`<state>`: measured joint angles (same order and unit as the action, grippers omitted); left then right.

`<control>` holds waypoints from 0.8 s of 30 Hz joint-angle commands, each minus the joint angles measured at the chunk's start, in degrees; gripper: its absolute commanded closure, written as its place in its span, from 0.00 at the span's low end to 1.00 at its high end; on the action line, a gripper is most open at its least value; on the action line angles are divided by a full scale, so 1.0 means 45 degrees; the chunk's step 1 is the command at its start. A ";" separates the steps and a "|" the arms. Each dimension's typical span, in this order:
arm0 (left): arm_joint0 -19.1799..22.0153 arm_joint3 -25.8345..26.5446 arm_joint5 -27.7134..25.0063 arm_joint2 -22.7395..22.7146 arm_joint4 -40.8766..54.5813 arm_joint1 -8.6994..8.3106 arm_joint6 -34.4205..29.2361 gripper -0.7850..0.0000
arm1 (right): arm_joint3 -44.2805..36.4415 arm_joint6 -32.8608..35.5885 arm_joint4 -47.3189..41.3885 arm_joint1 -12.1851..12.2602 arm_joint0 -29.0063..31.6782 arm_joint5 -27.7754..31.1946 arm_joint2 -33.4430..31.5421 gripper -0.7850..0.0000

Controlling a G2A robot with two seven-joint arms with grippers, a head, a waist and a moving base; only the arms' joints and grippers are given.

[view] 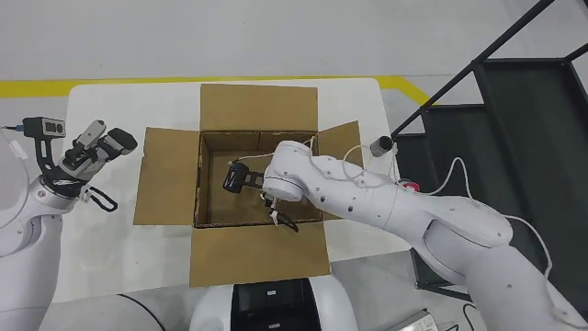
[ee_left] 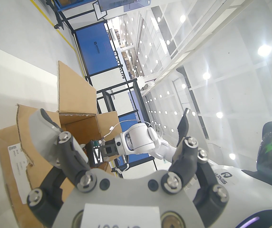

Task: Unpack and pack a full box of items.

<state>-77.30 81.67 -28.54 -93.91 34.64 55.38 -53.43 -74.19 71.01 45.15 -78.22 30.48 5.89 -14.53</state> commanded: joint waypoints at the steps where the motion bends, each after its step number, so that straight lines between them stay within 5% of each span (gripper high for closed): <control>1: 0.0000 0.0000 -0.0001 0.0000 0.0000 0.0000 0.0003 0.00 | 0.0442 -0.0107 -0.0044 -0.0167 -0.0028 0.0066 -0.0022 1.00; 19: 0.0000 0.0000 -0.0001 0.0000 0.0000 0.0000 0.0003 0.00 | 0.2905 0.0069 -0.0313 -0.0975 -0.0001 0.0940 -0.0379 1.00; 20: 0.0000 0.0000 -0.0001 0.0000 0.0000 0.0000 0.0003 0.00 | 0.2942 0.0044 -0.0302 -0.0990 0.0014 0.0961 -0.0417 0.90; 21: 0.0000 0.0000 -0.0001 0.0000 0.0000 0.0000 0.0003 0.00 | 0.2978 0.0031 -0.0293 -0.1004 0.0029 0.0988 -0.0453 0.04; 24: 0.0000 0.0000 -0.0001 0.0000 0.0000 0.0000 0.0003 0.00 | 0.3069 0.0035 -0.0273 -0.1046 0.0060 0.1078 -0.0560 0.00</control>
<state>-77.30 81.67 -28.54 -93.91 34.64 55.38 -53.43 -60.52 71.14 43.91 -82.87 30.70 10.65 -16.89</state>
